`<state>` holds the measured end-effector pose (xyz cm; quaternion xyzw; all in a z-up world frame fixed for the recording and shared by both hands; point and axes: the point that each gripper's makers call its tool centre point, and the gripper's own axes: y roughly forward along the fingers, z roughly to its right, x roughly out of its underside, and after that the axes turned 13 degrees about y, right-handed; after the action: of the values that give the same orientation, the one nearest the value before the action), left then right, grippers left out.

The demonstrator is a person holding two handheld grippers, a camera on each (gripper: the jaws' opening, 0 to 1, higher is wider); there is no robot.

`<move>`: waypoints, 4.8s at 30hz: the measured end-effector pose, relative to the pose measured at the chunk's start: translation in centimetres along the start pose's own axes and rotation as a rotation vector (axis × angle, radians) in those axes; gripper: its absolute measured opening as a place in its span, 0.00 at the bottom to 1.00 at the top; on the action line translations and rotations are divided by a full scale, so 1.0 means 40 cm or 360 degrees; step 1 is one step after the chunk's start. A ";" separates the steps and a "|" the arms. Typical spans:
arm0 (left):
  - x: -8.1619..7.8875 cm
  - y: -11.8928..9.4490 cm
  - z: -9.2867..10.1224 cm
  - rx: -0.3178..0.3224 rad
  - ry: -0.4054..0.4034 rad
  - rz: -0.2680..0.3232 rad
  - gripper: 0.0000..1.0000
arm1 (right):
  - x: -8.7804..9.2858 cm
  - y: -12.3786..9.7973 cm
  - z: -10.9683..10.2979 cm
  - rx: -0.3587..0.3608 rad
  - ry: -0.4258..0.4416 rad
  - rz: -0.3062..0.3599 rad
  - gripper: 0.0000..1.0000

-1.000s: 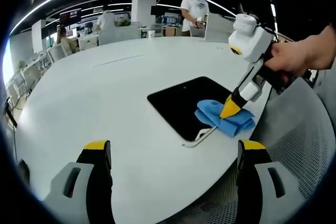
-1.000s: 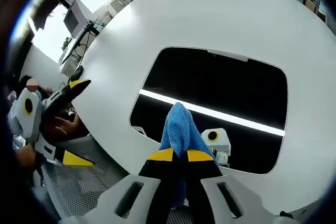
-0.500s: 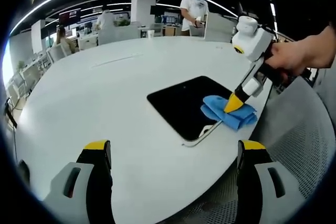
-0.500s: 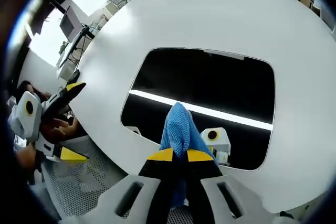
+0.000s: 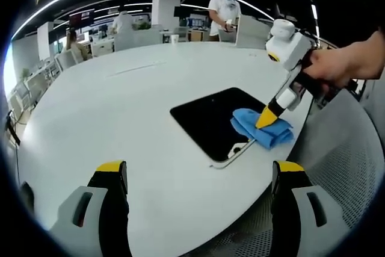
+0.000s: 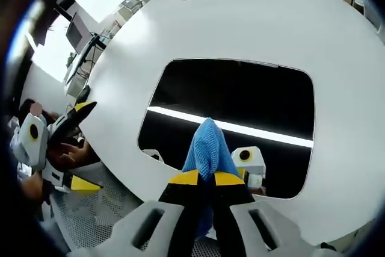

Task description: Wipe the mirror surface with the cleaning cloth until all visible marks leave the cleaned area.

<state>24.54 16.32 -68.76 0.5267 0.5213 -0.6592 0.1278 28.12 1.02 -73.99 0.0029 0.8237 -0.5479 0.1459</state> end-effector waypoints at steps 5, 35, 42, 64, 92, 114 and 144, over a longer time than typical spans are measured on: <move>-0.003 -0.001 -0.004 -0.0011 -0.0017 0.0010 0.99 | -0.026 0.007 0.001 0.0010 -0.0005 0.0007 0.01; -0.013 0.001 -0.001 0.0014 -0.0138 0.0055 0.99 | -0.199 0.048 0.012 0.0084 -0.0168 0.0004 0.01; -0.011 0.002 0.006 0.0036 -0.0127 0.0048 0.99 | -0.233 0.056 0.012 0.0127 -0.0239 0.0019 0.01; -0.007 0.002 0.011 0.0056 -0.0111 0.0029 0.98 | -0.330 0.081 0.015 0.0205 -0.0370 0.0089 0.01; -0.006 0.003 0.005 0.0034 -0.0104 0.0028 0.99 | -0.322 0.044 0.093 0.0183 -0.0310 0.0091 0.01; -0.015 0.002 0.003 0.0036 -0.0128 0.0063 0.99 | -0.325 0.033 0.135 0.0232 -0.0242 0.0100 0.01; -0.011 -0.002 -0.003 0.0002 -0.0094 0.0048 0.99 | -0.195 -0.001 0.129 0.0219 -0.0041 0.0139 0.01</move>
<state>24.74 16.27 -68.35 0.5148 0.5089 -0.6729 0.1526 36.81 -2.45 -73.91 0.0416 0.7813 -0.5963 0.1796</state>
